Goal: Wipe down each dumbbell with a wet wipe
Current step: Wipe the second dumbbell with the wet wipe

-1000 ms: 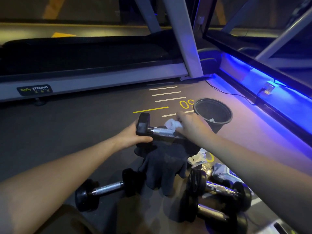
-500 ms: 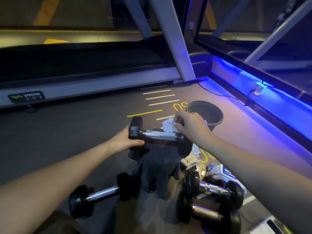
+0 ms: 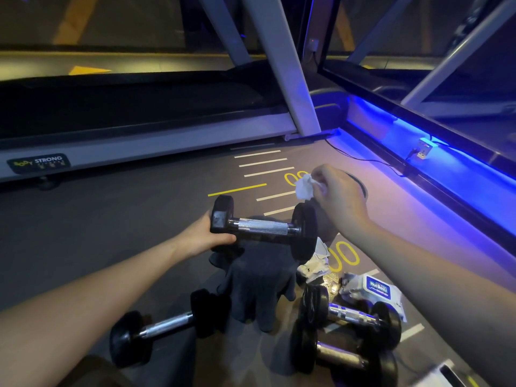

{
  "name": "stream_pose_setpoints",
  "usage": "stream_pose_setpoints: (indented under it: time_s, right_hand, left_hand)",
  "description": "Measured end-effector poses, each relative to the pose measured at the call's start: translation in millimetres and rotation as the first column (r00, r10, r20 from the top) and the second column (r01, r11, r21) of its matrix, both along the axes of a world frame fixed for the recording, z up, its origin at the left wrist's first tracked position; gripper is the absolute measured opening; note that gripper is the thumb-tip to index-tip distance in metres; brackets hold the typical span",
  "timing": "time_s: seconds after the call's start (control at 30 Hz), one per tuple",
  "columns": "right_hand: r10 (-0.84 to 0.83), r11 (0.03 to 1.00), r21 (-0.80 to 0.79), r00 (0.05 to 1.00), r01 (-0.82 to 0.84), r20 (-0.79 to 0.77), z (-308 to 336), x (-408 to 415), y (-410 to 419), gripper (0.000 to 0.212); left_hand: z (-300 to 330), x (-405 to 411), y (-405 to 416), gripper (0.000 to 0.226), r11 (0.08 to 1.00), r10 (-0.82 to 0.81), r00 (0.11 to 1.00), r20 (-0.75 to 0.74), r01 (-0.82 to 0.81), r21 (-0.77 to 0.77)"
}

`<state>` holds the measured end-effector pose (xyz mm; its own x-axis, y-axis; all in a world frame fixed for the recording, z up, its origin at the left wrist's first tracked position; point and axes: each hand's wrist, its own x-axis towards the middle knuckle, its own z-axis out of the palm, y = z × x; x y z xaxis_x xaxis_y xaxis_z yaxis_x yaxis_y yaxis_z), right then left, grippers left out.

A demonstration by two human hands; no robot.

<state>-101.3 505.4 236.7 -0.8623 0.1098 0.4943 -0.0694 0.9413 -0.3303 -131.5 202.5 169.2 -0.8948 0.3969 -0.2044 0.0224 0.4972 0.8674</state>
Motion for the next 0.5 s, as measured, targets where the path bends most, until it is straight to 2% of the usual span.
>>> stream_pose_setpoints:
  time_s: [0.13,0.3,0.37,0.5]
  right_hand:
    - [0.013,1.0,0.001,0.998,-0.013,0.065,-7,5,4,0.021]
    - [0.125,0.983,-0.152,0.976,-0.099,0.178,-14,16,0,0.033]
    - [0.162,0.971,-0.203,0.972,-0.126,0.171,-16,16,0,0.037]
    - [0.166,0.961,-0.251,0.969,-0.117,0.184,-17,17,1,0.029]
  left_hand:
    - [1,1,1,0.07,1.0,0.015,1.0,-0.008,-0.015,-0.004]
    - [0,1,0,0.057,1.0,-0.006,1.0,-0.016,0.006,-0.012]
    - [1,1,0,0.061,1.0,-0.009,1.0,-0.021,0.009,-0.011]
    - [0,1,2,0.052,0.999,0.012,1.0,-0.027,-0.013,-0.035]
